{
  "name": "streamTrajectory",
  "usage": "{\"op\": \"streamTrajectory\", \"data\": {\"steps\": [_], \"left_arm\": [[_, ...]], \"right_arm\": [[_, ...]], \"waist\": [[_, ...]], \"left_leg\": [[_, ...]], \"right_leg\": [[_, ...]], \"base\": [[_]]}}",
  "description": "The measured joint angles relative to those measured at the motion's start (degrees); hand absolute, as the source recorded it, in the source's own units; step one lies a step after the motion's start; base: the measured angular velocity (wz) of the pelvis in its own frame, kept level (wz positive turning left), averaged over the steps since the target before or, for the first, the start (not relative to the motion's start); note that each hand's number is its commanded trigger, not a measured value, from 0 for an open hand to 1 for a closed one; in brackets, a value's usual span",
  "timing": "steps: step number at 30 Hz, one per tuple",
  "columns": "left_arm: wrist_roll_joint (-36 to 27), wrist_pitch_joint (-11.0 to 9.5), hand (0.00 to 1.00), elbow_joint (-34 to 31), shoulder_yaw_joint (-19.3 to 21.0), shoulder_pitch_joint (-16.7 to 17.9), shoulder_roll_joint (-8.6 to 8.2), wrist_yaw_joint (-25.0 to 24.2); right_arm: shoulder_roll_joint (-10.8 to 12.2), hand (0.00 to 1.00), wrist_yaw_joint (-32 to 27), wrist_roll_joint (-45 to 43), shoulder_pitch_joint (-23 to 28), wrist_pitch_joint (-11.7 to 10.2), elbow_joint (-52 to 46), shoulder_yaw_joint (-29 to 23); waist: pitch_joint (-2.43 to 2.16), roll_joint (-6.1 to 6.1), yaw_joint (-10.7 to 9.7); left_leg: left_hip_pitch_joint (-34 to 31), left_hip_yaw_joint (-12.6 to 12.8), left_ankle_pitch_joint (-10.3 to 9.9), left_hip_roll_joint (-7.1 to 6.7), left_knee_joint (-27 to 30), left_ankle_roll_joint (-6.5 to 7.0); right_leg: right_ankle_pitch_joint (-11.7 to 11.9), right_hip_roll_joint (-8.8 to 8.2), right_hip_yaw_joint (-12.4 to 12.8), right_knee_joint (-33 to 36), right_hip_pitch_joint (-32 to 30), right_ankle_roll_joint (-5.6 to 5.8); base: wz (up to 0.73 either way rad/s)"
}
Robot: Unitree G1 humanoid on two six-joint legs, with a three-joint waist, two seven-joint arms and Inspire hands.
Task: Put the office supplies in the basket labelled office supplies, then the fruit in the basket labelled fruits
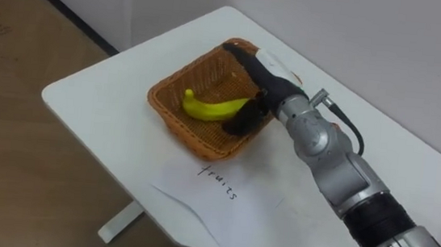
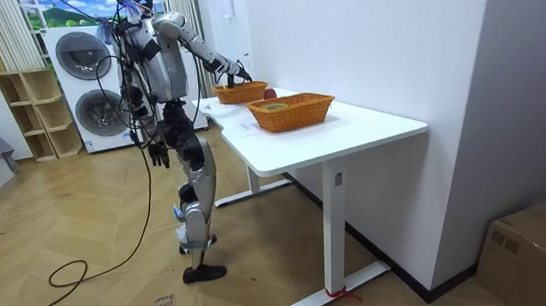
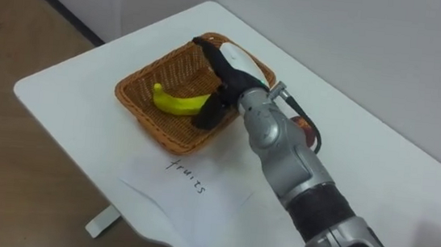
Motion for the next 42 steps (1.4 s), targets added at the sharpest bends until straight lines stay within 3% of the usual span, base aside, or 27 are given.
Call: {"op": "streamTrajectory", "data": {"steps": [8, 14, 22, 32, 36, 39, 42], "left_arm": [[-0.6, 0.0, 0.0, 0.0, 0.9, -0.1, 0.23, -1.0], [-0.7, -0.2, 0.0, 2.1, 0.9, -0.8, 0.17, -1.5], [-0.5, -0.5, 0.0, 0.3, 1.0, 0.7, -1.22, -1.8], [-0.1, -1.0, 0.0, 0.3, 0.8, 1.0, -1.18, -1.8], [-0.1, -1.0, 0.0, 0.3, 0.8, 1.3, -1.28, -2.6], [-0.1, -1.0, 0.0, 0.3, 0.7, 1.2, -1.55, -3.5], [-0.1, -1.0, 0.0, 0.3, 0.7, 1.3, -1.88, -3.7]], "right_arm": [[0.0, 0.0, -2.9, 1.1, 0.0, -1.4, -0.7, -2.4], [-0.7, 0.0, -5.2, 7.3, 0.0, -3.5, -1.8, -2.9], [-1.3, 0.0, -9.4, 15.4, 0.0, -4.3, -1.9, -12.3], [-1.5, 0.0, -13.2, 21.9, 0.2, -4.5, -4.4, -14.1], [-1.6, 0.0, -14.5, 22.5, 0.2, -4.7, -4.4, -14.1], [-1.6, 0.0, -14.5, 22.6, 2.3, -4.7, -6.5, -15.0], [-1.8, 0.0, -14.6, 22.6, 3.4, -4.8, -7.1, -16.2]], "waist": [[-0.08, 0.17, -0.9], [-0.13, 1.52, -4.0], [-1.18, 3.59, -7.8], [-0.95, 4.24, -11.4], [-0.77, 5.14, -12.6], [-1.19, 6.11, -12.9], [-1.2, 6.84, -14.0]], "left_leg": [[-0.1, 0.1, 0.1, 0.04, 0.1, -0.12], [0.1, 0.9, 0.1, 0.08, 0.3, -0.15], [0.3, 1.9, 0.2, 0.22, 0.2, -0.07], [0.8, 2.3, 0.2, 0.22, 0.1, -0.05], [1.1, 2.6, 0.2, 0.2, 0.1, -0.01], [1.2, 2.9, 0.2, 0.2, 0.0, 0.04], [1.2, 3.0, 0.3, 0.2, 0.0, 0.11]], "right_leg": [[0.0, 0.02, 0.2, 0.0, 0.0, 0.0], [0.0, 0.13, 1.8, 0.0, 0.0, -0.01], [0.0, -0.01, 1.8, 0.0, 0.0, -0.01], [0.0, -0.1, 2.0, 0.1, 0.3, -0.01], [0.0, -0.19, 2.3, 0.1, 0.4, -0.01], [0.0, -0.25, 2.6, 0.2, 0.4, -0.01], [0.0, -0.24, 3.0, 0.2, 0.4, -0.01]], "base": [[-0.01], [-0.05], [-0.03], [-0.02], [-0.03], [-0.05], [-0.01]]}}
